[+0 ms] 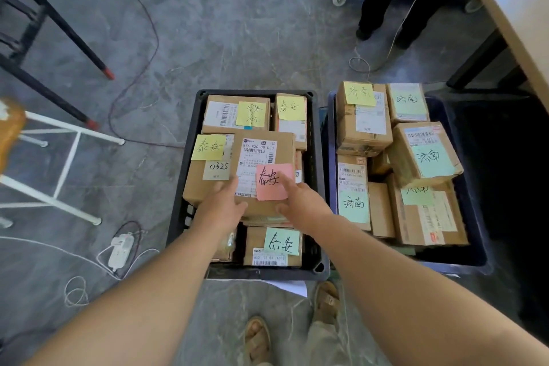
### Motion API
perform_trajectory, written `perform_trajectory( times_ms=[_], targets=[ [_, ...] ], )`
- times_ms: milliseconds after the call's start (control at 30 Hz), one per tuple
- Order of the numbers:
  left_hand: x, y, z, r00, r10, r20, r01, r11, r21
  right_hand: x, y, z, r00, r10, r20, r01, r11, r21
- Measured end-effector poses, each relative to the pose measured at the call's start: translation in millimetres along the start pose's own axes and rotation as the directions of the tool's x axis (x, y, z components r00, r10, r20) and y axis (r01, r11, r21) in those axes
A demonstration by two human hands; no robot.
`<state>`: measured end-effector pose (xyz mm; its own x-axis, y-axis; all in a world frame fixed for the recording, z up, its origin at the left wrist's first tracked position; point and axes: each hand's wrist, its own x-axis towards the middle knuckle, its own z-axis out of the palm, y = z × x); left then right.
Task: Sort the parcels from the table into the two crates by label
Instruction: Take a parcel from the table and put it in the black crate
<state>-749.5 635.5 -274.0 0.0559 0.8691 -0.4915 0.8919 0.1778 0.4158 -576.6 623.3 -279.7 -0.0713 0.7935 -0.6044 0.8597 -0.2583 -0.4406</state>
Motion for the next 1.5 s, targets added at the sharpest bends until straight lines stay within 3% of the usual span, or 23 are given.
perform_trajectory(
  times_ms=[133, 233, 400, 633, 833, 967, 1200, 1300, 1367, 1500],
  targets=[
    [-8, 6, -7, 0.999, 0.02, 0.042, -0.026, 0.988, 0.155, -12, -8, -7, 0.998, -0.001, -0.066, -0.007, 0.993, -0.119],
    [-12, 16, -12, 0.996, 0.084, 0.034, -0.09, 0.955, 0.284, -18, -15, -12, 0.979, -0.097, -0.178, 0.053, 0.969, -0.239],
    [0, 17, -8, 0.986, 0.139, 0.091, -0.161, 0.934, 0.319, -3, -13, -9, 0.977, -0.183, -0.111, 0.134, 0.928, -0.348],
    [11, 1, 5, 0.988, 0.099, 0.115, -0.122, 0.969, 0.214, 7, -7, 0, 0.981, -0.176, -0.087, 0.14, 0.939, -0.314],
    [6, 19, -10, 0.991, 0.104, 0.086, -0.127, 0.936, 0.328, -4, 9, -24, 0.974, -0.214, -0.071, 0.189, 0.946, -0.263],
    [11, 67, -2, 0.994, 0.108, 0.007, -0.101, 0.907, 0.408, -12, 63, -62, 0.983, -0.134, -0.124, 0.101, 0.965, -0.241],
    [55, 190, 63, 0.958, 0.283, 0.033, -0.27, 0.865, 0.423, 4, 193, -137, 0.957, 0.092, -0.275, -0.183, 0.927, -0.327],
    [75, 222, 89, 0.96, 0.271, 0.075, -0.278, 0.869, 0.41, 16, 238, -154, 0.9, 0.281, -0.332, -0.362, 0.908, -0.213],
    [88, 235, 102, 0.963, 0.253, 0.095, -0.269, 0.871, 0.411, 21, 261, -159, 0.875, 0.39, -0.286, -0.429, 0.899, -0.087],
    [107, 249, 114, 0.962, 0.239, 0.131, -0.273, 0.854, 0.442, 31, 269, -157, 0.894, 0.421, -0.15, -0.405, 0.905, 0.126]
  ],
)
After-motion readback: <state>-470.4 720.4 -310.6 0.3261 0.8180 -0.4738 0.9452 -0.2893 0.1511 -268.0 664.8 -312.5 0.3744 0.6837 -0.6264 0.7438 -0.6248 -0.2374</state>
